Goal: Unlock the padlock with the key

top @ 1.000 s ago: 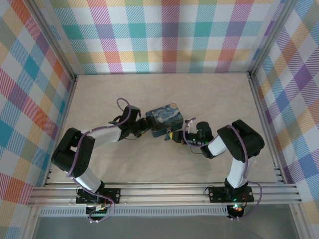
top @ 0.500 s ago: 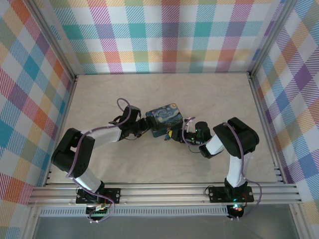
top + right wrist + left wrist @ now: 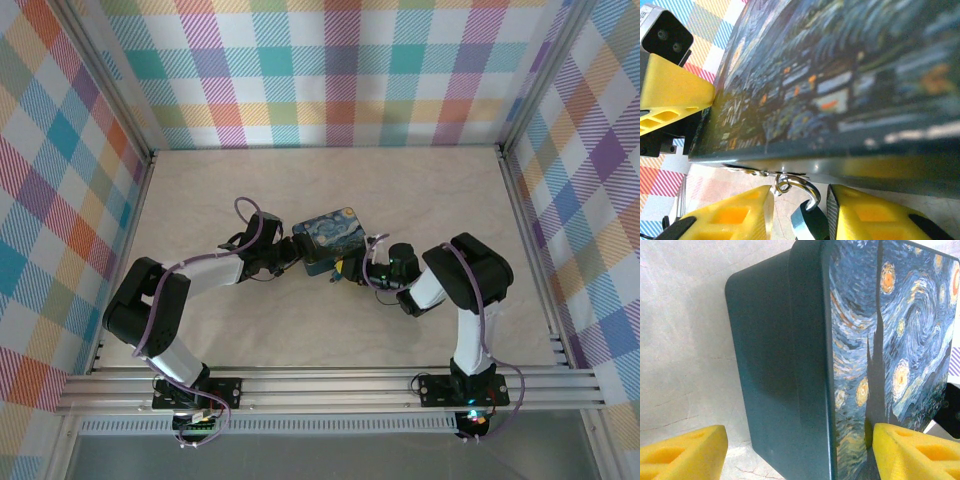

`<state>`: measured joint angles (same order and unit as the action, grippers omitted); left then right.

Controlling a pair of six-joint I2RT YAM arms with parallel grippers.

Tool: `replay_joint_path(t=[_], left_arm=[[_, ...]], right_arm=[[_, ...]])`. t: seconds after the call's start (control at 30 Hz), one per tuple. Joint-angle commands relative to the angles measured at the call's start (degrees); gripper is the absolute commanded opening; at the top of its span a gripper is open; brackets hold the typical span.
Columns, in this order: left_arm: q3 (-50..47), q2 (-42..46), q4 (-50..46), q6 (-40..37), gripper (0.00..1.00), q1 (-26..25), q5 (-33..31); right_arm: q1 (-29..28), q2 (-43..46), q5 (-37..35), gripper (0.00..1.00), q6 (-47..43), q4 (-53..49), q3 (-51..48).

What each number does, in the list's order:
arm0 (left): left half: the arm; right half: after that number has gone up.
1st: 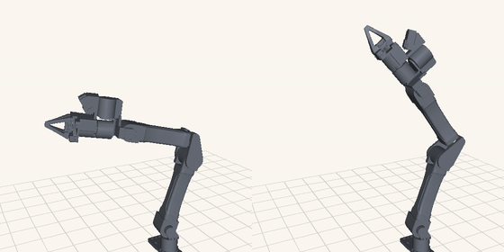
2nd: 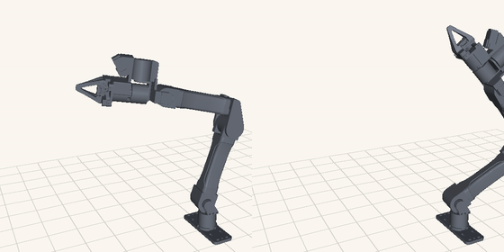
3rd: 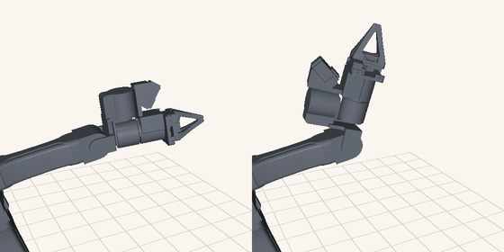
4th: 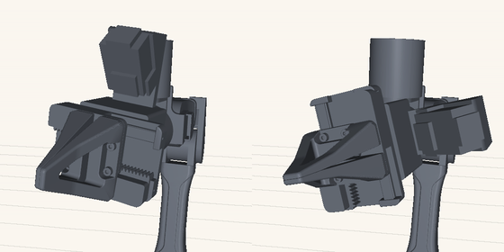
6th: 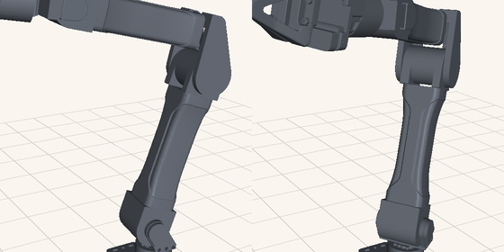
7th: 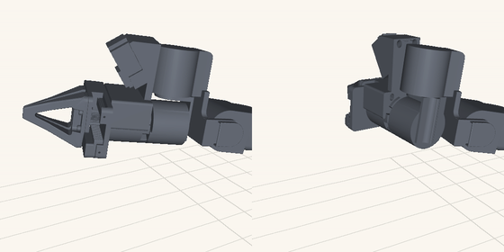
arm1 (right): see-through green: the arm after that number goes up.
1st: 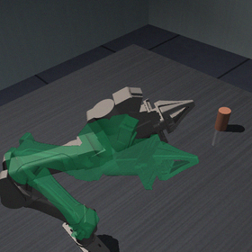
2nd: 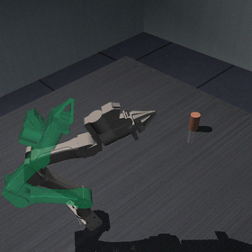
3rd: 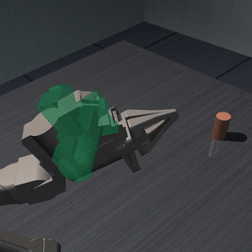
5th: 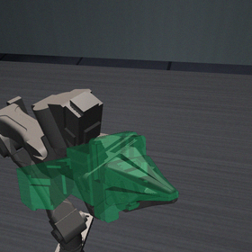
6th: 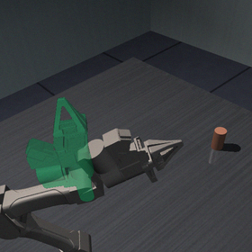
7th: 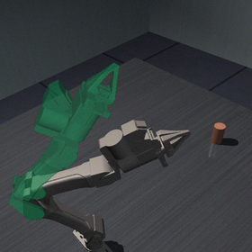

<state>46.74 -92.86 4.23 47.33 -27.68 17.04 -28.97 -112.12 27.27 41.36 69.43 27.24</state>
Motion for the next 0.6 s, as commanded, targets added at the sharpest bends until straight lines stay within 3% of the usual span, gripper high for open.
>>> replay_joint_path(t=[0.0, 0.57], left_arm=[[-0.6, -0.1, -7.0, 0.0, 0.75, -0.9, -1.3], [-1.0, 0.3, -7.1, 0.1, 0.75, -1.0, -1.7]], right_arm=[[-0.7, -1.7, 0.8, 0.33, 0.4, -0.1, 0.4], [-0.7, -0.1, -1.3, 0.1, -0.5, -1.0, -1.4]])
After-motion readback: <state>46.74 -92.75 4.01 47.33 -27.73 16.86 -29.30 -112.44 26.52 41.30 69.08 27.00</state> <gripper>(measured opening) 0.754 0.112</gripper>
